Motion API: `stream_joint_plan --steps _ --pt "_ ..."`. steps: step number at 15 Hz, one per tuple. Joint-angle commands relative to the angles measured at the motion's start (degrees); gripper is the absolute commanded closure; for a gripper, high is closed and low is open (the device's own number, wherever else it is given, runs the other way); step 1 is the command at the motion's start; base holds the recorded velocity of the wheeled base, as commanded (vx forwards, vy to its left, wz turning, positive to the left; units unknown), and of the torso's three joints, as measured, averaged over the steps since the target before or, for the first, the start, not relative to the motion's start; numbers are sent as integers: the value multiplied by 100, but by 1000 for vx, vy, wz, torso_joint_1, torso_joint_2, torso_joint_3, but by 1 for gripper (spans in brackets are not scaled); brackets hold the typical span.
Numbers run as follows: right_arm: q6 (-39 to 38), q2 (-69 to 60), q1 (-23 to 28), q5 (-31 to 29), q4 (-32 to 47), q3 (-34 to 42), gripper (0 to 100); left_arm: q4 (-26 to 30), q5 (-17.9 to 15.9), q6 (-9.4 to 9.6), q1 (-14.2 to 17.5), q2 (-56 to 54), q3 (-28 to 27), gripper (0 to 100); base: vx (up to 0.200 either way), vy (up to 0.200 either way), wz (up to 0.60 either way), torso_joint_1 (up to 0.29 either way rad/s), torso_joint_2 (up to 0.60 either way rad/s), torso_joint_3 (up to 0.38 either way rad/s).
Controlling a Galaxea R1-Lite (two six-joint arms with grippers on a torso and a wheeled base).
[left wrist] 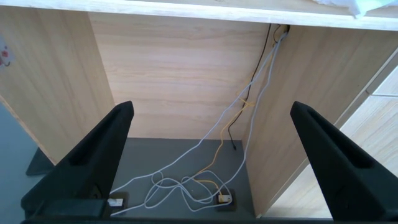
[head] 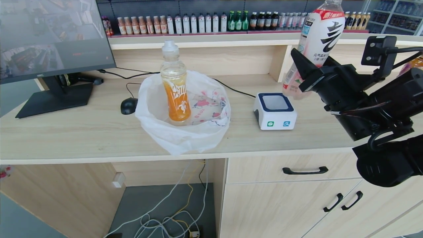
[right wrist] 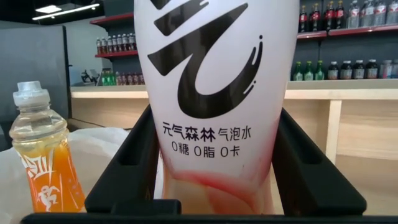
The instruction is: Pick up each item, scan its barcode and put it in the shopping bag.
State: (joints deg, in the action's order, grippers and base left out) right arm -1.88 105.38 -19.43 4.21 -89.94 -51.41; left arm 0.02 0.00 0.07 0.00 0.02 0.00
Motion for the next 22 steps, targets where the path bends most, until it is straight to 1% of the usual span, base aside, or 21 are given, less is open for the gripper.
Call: stream_joint_plan --steps 1,7,11,16,22 --pt "3 -8 62 1 -6 -98 100 -2 0 1 0 -2 0 0 0 200 0 -7 2 2" --pt "47 18 80 1 -6 -159 100 -2 0 -7 0 -2 0 0 0 200 0 5 4 -2" --pt "56 211 97 1 -6 -379 100 -2 0 -7 0 -2 0 0 0 200 0 1 1 2" --pt "56 616 97 1 -6 -704 100 -2 0 10 0 -2 0 0 0 0 0 0 0 0" --pt "135 1099 27 10 -6 -836 100 -2 -9 10 0 -2 0 0 0 0 0 0 0 0"
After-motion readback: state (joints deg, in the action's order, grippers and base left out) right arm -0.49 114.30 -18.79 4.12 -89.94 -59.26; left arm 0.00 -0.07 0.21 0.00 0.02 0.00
